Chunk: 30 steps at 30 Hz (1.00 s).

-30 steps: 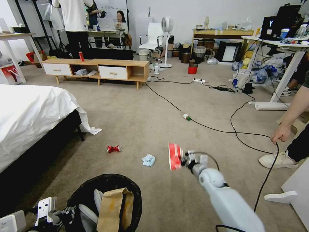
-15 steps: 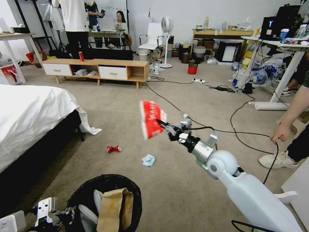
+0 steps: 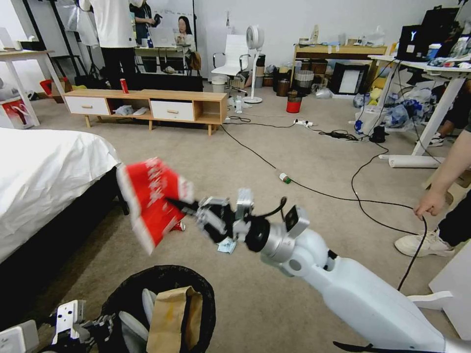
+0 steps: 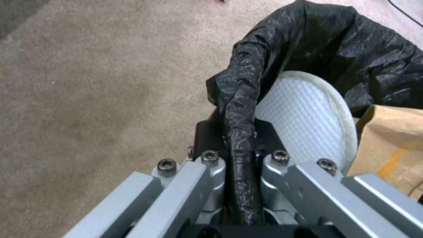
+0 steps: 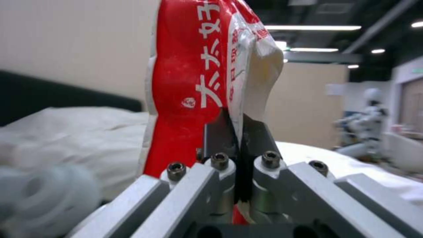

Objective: Pick up the trash bin and place the garbage on the floor into it.

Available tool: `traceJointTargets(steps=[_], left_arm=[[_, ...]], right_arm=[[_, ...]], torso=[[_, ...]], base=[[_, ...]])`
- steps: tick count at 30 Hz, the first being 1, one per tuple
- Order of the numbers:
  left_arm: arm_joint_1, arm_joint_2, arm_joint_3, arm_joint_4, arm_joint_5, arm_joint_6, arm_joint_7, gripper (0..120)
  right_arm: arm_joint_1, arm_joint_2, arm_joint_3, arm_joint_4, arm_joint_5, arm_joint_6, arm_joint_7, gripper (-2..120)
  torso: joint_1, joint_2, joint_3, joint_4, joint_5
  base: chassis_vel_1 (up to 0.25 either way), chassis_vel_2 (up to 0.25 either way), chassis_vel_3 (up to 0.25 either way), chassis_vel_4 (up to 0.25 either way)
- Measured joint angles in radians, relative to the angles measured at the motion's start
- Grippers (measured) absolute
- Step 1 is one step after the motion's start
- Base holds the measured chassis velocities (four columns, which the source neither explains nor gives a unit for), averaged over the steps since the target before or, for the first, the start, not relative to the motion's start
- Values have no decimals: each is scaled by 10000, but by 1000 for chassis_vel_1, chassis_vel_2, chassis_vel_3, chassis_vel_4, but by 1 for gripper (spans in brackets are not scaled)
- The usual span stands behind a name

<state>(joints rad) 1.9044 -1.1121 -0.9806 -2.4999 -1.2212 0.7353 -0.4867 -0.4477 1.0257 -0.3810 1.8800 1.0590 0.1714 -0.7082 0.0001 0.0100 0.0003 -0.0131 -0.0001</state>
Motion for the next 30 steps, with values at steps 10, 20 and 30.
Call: traceJointTargets(steps=[10, 20, 30], left_arm=[[-22, 9, -41, 0, -20, 0, -20, 4], [-73, 82, -39, 0, -105, 0, -68, 4], [-89, 105, -26, 0, -144, 0, -88, 4]], right_arm=[[378, -434, -274, -709, -323, -54, -2177, 0], [214, -746, -225, -1240, -1003, -138, -3317, 0], [251, -755, -463, -1454, -1251, -150, -3680, 0]], torso=[[1, -1, 0, -2, 1], [0, -2, 0, -1, 2], [1, -3, 0, 0, 2]], base=[[0, 0, 0, 0], [0, 0, 0, 0], [0, 0, 0, 0]])
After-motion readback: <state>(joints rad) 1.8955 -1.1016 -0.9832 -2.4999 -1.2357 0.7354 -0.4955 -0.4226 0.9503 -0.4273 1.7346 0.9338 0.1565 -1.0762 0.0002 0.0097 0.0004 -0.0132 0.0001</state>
